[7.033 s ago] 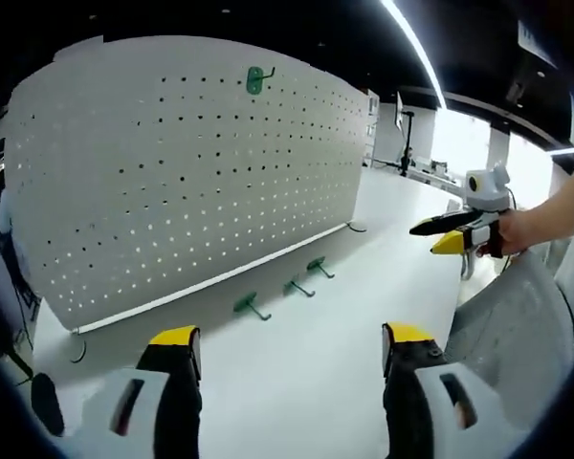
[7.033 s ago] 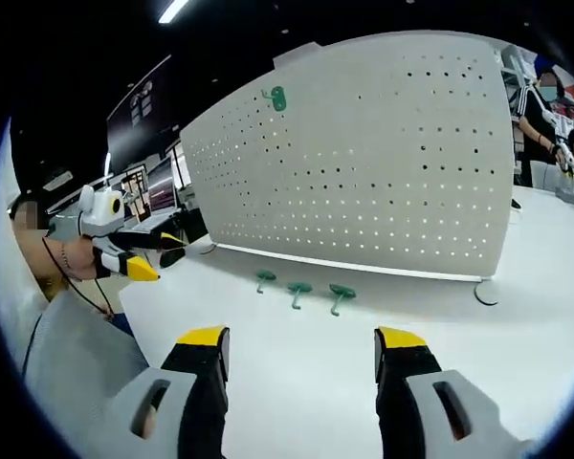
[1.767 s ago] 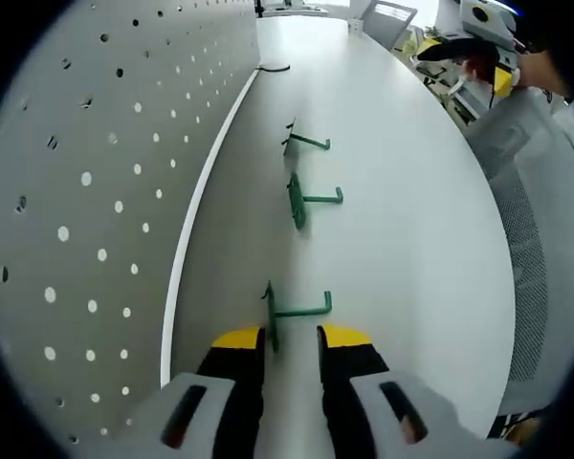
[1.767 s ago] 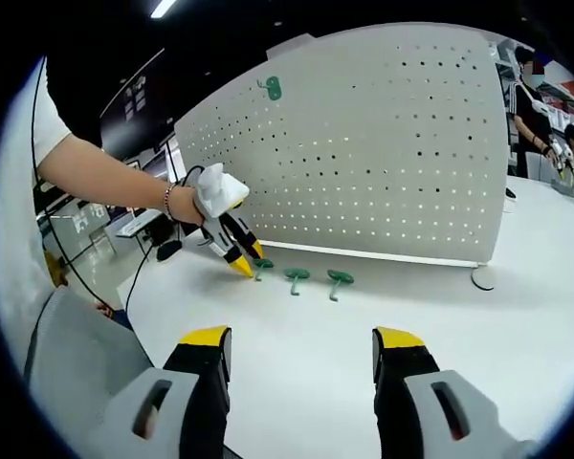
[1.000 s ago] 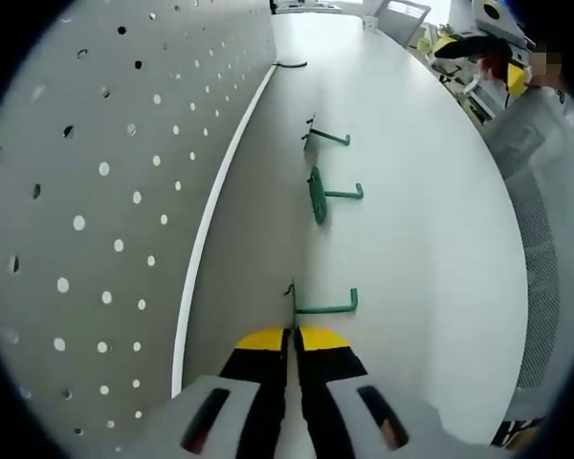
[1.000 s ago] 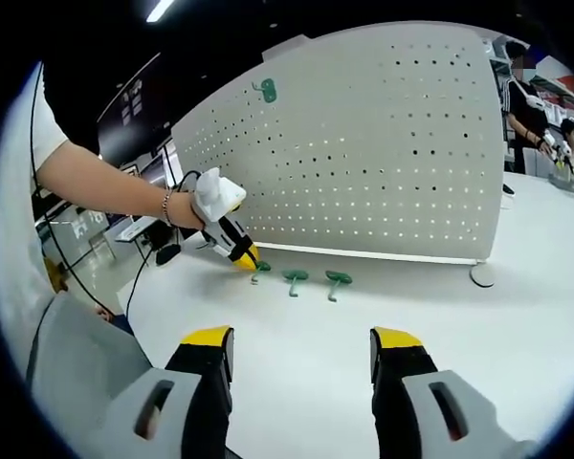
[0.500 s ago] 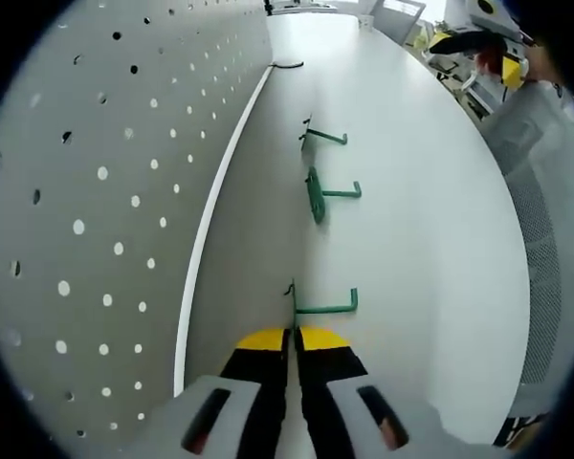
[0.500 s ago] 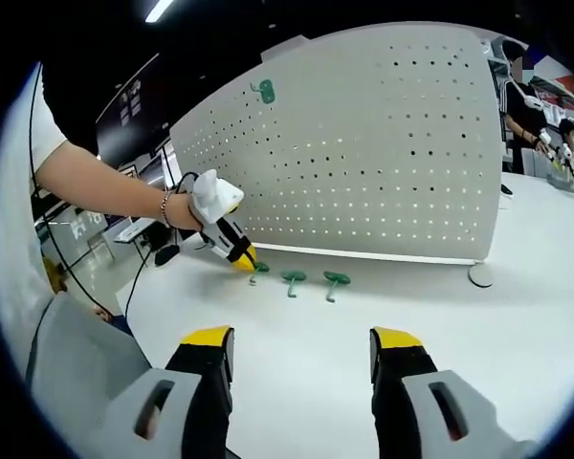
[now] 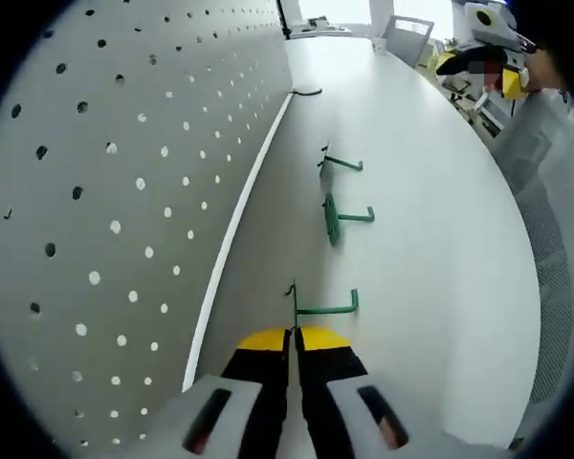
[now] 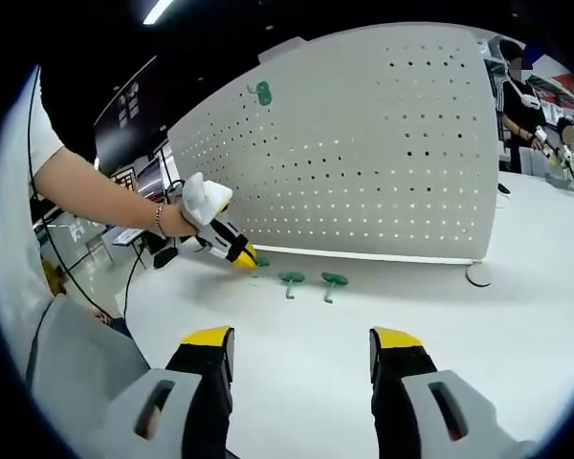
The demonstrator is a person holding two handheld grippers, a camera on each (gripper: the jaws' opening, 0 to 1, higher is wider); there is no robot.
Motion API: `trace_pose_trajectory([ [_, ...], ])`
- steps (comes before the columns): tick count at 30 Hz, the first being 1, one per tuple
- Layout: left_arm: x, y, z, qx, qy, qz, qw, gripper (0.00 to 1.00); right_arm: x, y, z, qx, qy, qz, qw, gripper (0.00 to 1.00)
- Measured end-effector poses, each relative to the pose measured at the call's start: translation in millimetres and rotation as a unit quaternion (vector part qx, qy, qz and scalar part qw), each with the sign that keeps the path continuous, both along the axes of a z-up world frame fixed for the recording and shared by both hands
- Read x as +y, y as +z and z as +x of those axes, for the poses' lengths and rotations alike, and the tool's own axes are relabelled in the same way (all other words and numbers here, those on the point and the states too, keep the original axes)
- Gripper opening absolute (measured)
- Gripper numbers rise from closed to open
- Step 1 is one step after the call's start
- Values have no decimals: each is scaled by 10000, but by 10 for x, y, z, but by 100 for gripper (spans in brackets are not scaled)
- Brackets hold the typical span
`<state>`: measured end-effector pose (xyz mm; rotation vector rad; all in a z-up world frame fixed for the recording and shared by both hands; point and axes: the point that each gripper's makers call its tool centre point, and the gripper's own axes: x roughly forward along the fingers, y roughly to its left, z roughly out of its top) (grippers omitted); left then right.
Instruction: Insert the hook assembly into the mounting plate slot until the hook locks in place.
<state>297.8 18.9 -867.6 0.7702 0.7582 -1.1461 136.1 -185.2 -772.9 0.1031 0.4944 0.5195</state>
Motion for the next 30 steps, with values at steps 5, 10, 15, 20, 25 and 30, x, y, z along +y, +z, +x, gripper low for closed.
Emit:
trace_pose_trajectory([
  [5, -13, 52, -17, -78, 29, -171, 9998, 3, 26, -4, -9, -19, 55, -61, 10000, 55],
  [10, -63, 161, -56, -138, 216, -432, 9987, 3, 35, 4, -10, -34, 63, -57, 10000, 55],
  [15, -102, 226, -103, -164, 335, -646, 9972, 3, 38, 13, -13, -41, 63, -42, 10000, 55],
  [20, -118, 303, -134, -210, 426, -799, 9957, 3, 26, 9, -9, -29, 38, -5, 10000, 55],
  [25, -111, 401, -134, -314, 501, -970, 9935, 3, 28, 11, -10, -29, 39, -1, 10000, 55],
  [30, -109, 476, -152, -397, 519, -1104, 9917, 3, 37, 15, -12, -32, 63, -8, 10000, 55],
])
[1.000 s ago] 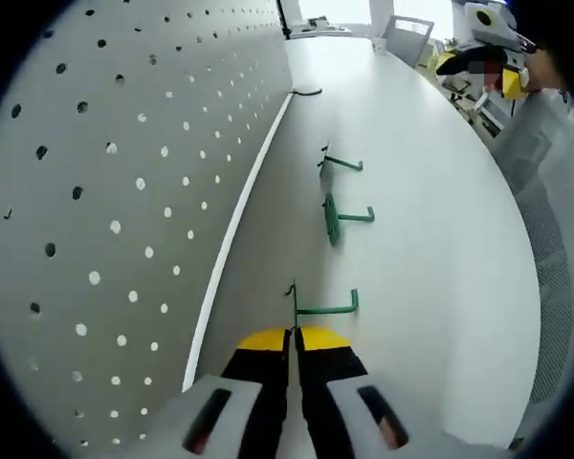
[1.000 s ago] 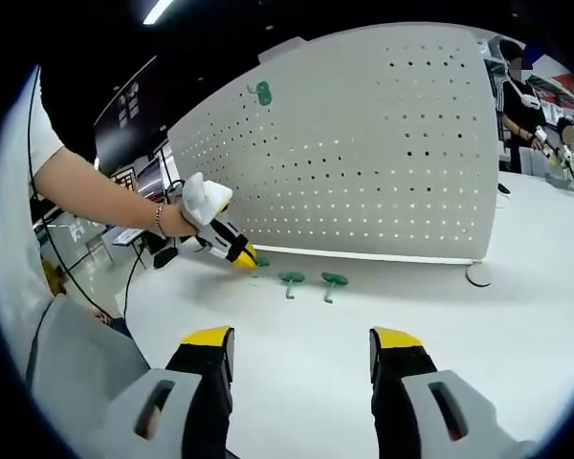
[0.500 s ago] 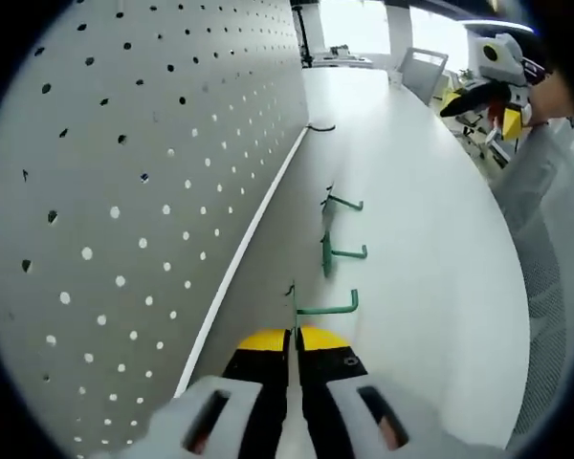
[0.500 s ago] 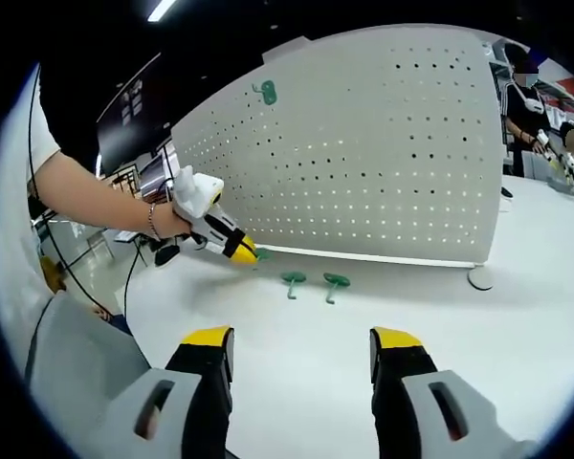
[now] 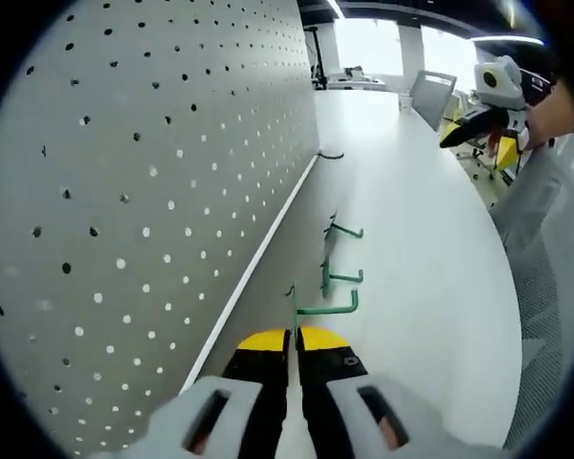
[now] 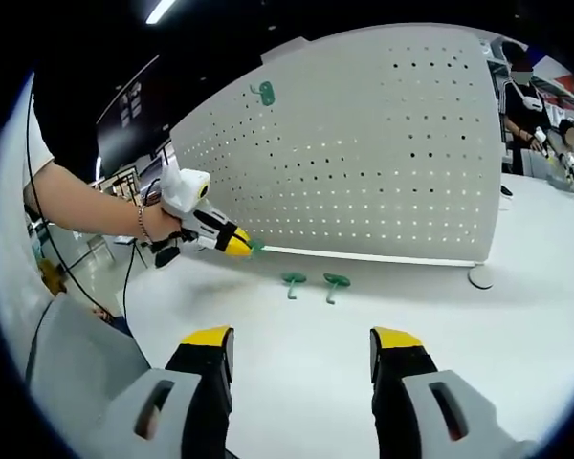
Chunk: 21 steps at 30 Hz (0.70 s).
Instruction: Insert the hook assembly into the mounting plate slot until the hook locks in place.
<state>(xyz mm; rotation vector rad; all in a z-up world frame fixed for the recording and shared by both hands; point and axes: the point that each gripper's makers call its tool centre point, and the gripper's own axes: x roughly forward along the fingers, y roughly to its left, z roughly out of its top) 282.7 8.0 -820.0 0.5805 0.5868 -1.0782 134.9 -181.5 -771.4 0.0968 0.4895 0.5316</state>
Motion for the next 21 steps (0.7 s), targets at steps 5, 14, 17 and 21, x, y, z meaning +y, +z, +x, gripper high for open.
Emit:
trace_pose_trajectory([
  [5, -7, 89, -8, -59, 79, -176, 9998, 3, -7, 7, 3, -8, -4, -2, 10000, 55],
  [14, -29, 217, -19, -167, 151, -385, 9990, 3, 9, 9, 7, -11, 43, -9, 10000, 56],
  [17, -37, 225, -43, -172, 147, -410, 9989, 3, 14, 3, 1, -14, 66, -19, 10000, 56],
  [21, -44, 273, -73, -221, 161, -489, 9984, 3, 17, 8, 1, -24, 64, -3, 10000, 56],
])
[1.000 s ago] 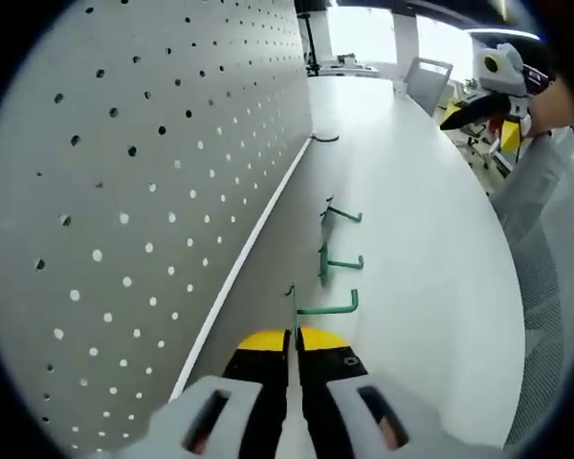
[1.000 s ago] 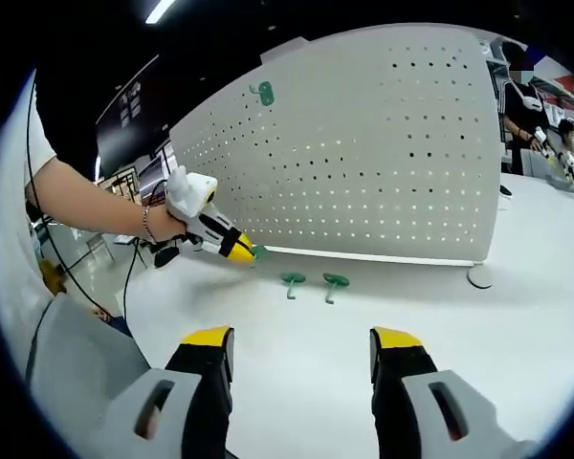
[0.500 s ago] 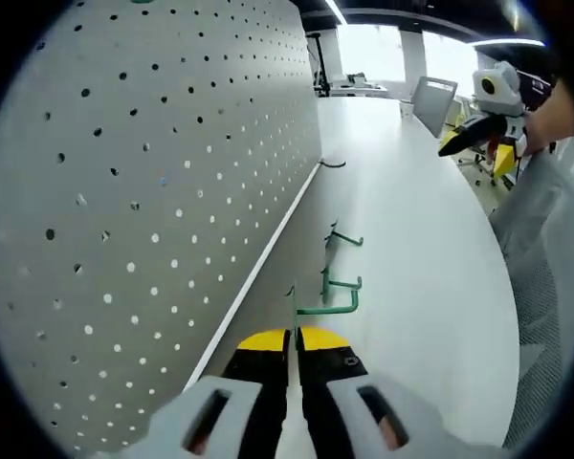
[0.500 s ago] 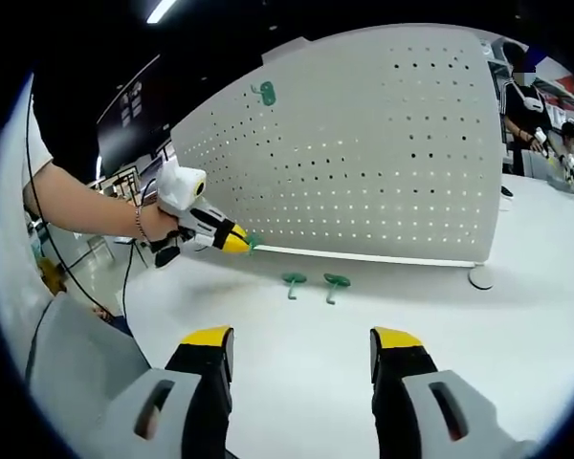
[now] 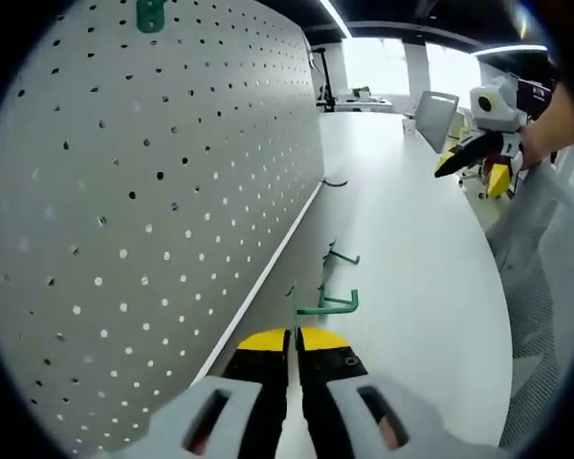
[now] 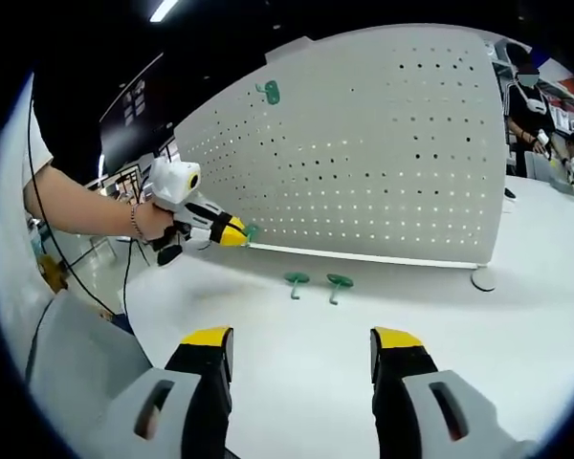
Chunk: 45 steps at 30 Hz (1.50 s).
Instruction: Insert the hook assembly into the mounting plate slot until the hook locks in place.
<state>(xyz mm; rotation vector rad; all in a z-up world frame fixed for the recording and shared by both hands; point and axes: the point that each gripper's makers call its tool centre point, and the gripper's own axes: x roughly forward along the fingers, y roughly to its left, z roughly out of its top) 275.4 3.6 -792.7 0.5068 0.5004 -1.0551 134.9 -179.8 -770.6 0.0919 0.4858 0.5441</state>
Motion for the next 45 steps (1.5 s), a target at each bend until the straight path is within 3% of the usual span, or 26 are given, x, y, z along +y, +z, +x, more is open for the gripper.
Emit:
trace_pose_trajectory([
  [11, -29, 178, -104, -159, -67, -280, 9995, 3, -1, 29, 3, -50, -29, 74, 10000, 55],
  [18, -28, 386, -123, -267, 114, -617, 9977, 3, 0, 51, 4, -96, -28, 108, 9999, 55],
  [23, -39, 442, -138, -325, 165, -687, 9970, 3, 21, 59, 0, -103, 7, 110, 9999, 55],
  [38, 6, 756, -267, -377, 485, -1246, 9903, 3, 19, 104, 7, -183, -18, 155, 9997, 55],
  [41, 32, 848, -311, -337, 620, -1510, 9860, 3, 25, 107, 4, -189, -5, 154, 9997, 55],
  [45, 48, 901, -391, -396, 660, -1615, 9839, 3, 18, 110, 9, -198, -26, 169, 9997, 55],
])
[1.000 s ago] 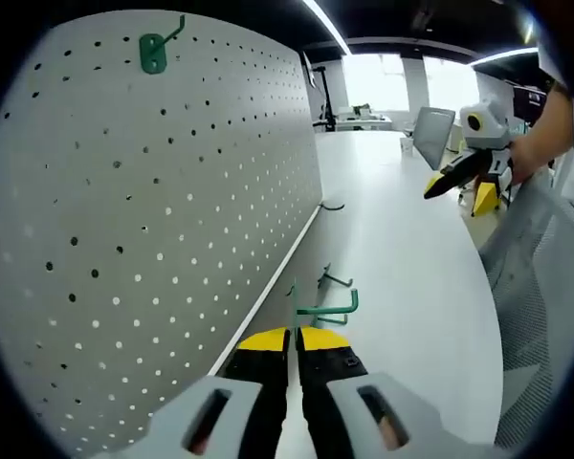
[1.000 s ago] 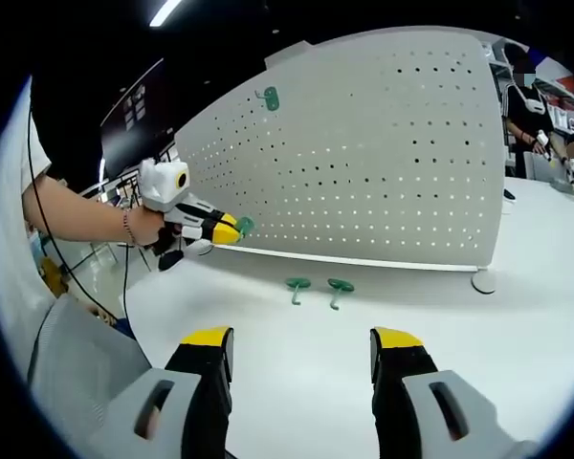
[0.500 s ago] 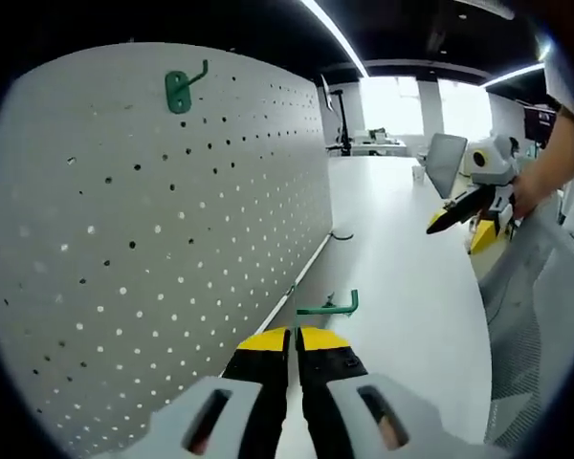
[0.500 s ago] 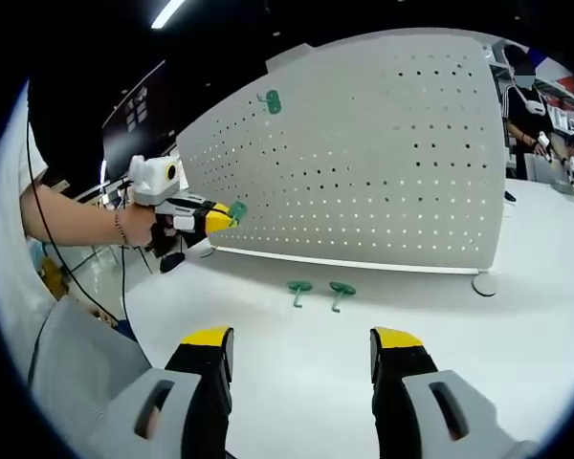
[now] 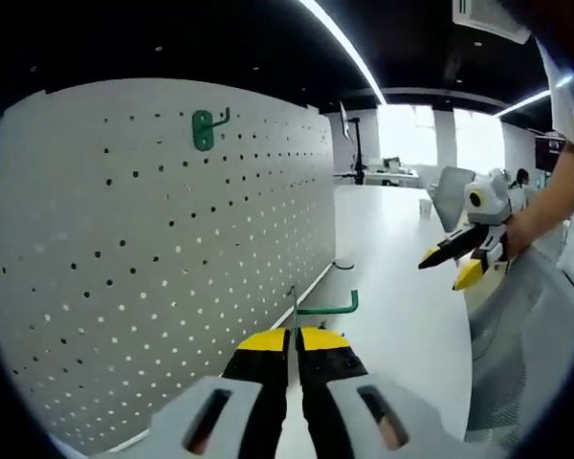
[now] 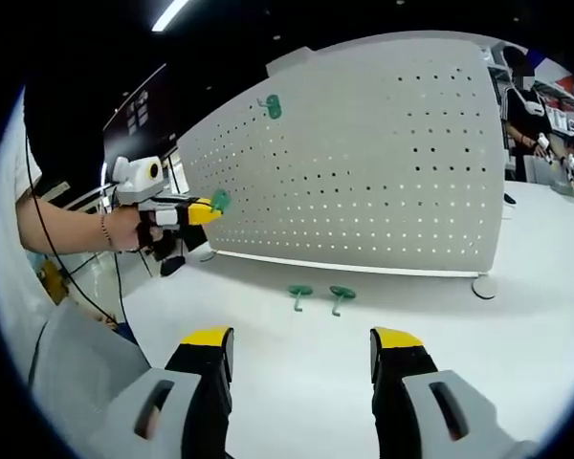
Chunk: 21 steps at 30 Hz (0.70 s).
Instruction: Insert the hook assembly into the mounting plate slot until the hook locks in place.
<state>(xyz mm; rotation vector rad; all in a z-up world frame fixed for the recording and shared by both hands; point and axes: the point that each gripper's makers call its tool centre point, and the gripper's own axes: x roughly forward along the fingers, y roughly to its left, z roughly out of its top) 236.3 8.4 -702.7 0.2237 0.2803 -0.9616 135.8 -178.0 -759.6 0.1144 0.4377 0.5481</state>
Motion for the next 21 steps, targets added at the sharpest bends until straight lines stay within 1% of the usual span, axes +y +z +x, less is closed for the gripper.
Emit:
trace_pose_trajectory([
  [3, 1, 73, -43, 16, 79, -215, 9997, 3, 4, 1, -4, -6, 12, -5, 10000, 55],
  [6, -6, 140, -81, -45, 104, -321, 9994, 3, -5, 6, 0, -13, -4, 11, 10000, 55],
  [8, -18, 208, -110, -49, 120, -480, 9988, 3, -5, 13, 0, -29, -3, 10, 10000, 55],
  [9, -18, 229, -121, -68, 133, -501, 9986, 3, -2, 19, -1, -32, -3, 12, 10000, 55],
  [12, -24, 357, -165, -106, 185, -782, 9967, 3, -4, 30, 2, -52, -11, 18, 10000, 55],
  [16, -46, 474, -232, -173, 200, -907, 9955, 3, -16, 32, 8, -63, -31, 24, 10000, 55],
  [19, -38, 606, -258, -252, 291, -1122, 9929, 3, -7, 33, 1, -65, -12, 8, 10000, 55],
  [21, -32, 651, -273, -253, 304, -1192, 9921, 3, -7, 36, 1, -68, -11, 4, 10000, 55],
])
